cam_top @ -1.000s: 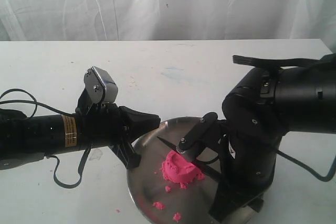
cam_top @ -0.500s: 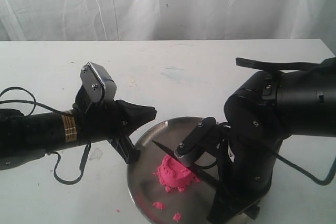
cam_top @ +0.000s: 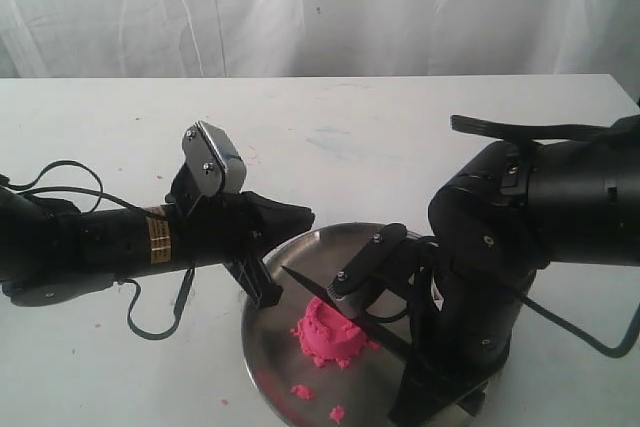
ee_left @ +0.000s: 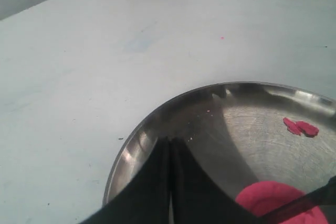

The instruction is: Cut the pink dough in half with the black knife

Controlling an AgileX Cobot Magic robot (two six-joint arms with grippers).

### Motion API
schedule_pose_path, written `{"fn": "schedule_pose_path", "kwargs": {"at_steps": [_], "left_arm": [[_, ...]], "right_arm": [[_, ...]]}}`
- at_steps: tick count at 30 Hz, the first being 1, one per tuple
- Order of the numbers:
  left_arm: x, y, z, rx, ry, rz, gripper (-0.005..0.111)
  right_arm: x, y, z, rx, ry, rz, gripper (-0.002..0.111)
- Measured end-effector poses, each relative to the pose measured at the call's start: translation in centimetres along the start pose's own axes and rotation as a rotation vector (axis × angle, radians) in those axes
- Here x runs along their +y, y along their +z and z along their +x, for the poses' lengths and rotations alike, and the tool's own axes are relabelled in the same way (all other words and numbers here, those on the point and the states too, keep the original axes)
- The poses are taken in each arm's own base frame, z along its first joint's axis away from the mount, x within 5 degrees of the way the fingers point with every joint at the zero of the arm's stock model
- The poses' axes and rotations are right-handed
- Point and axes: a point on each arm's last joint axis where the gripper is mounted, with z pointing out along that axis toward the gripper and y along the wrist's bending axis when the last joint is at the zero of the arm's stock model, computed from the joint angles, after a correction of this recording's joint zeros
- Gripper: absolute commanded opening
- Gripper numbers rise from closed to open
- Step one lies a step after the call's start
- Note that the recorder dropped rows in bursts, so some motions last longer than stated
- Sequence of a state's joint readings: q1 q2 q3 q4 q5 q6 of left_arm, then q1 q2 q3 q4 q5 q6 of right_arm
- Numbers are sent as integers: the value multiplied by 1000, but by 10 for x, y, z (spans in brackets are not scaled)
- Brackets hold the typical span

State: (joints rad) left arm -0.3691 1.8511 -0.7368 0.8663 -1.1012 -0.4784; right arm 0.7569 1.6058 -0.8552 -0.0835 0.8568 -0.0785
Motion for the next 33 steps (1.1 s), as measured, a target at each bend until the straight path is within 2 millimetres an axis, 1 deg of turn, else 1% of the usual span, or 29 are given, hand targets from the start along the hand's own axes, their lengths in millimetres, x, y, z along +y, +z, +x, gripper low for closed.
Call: {"fn": "schedule_pose_path", "kwargs": {"at_steps": [5,10,12,17,23,33], "left_arm": [[1,4,7,28,-11,13,0],[2,6,20,116,-18,0,0],[2,6,23,136,-12,5,0],[-1,6,24,153,-3,42,0],[2,5,30,228,-10,11,0],[3,5,31,239,-11,5,0]], "right_arm": [[0,1,0,-8,-2,0,0],[0,1,0,-8,-2,0,0],[0,1,0,-8,-2,0,0],[0,1,0,-8,-2,0,0],[0,1,0,-8,-4,0,0],[0,1,0,-12,-4,1,0]]}}
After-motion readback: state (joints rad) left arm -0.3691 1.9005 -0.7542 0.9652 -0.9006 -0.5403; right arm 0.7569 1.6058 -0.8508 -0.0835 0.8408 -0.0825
